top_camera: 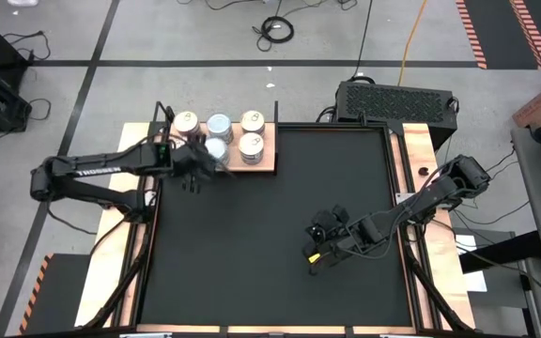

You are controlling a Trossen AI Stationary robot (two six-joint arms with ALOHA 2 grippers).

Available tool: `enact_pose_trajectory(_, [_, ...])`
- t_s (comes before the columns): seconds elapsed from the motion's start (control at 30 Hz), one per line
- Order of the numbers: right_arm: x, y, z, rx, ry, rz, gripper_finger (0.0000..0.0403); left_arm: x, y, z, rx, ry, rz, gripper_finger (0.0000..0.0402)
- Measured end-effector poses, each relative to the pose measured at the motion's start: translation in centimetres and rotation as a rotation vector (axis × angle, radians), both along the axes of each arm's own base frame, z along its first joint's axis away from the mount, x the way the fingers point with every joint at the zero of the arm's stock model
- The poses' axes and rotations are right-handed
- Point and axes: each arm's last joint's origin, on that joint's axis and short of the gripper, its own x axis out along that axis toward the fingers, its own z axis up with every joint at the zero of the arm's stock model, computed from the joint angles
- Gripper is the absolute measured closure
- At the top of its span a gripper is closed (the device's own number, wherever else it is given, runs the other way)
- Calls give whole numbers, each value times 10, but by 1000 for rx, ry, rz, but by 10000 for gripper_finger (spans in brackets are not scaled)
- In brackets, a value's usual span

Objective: Stack canned seafood by type on shelf
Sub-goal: Stack the green tuna can on top of the other green tuna cans on the shelf

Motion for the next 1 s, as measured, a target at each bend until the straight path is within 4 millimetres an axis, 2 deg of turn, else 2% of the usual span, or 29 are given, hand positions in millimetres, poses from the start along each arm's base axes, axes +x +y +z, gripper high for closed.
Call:
enact_pose_trajectory(0.2, [1,-2,0,-5,2,-2,403,-2,27,-6,-76,4,50,402])
enact_pose_trajectory(0.4, [1,-2,0,-8,4,0,403,1,42,-14,-107,30,75,402])
enact_pose_trajectory(1.0, [4,-9,0,-18,26,14,403,8,44,-21,-143,48,43,401])
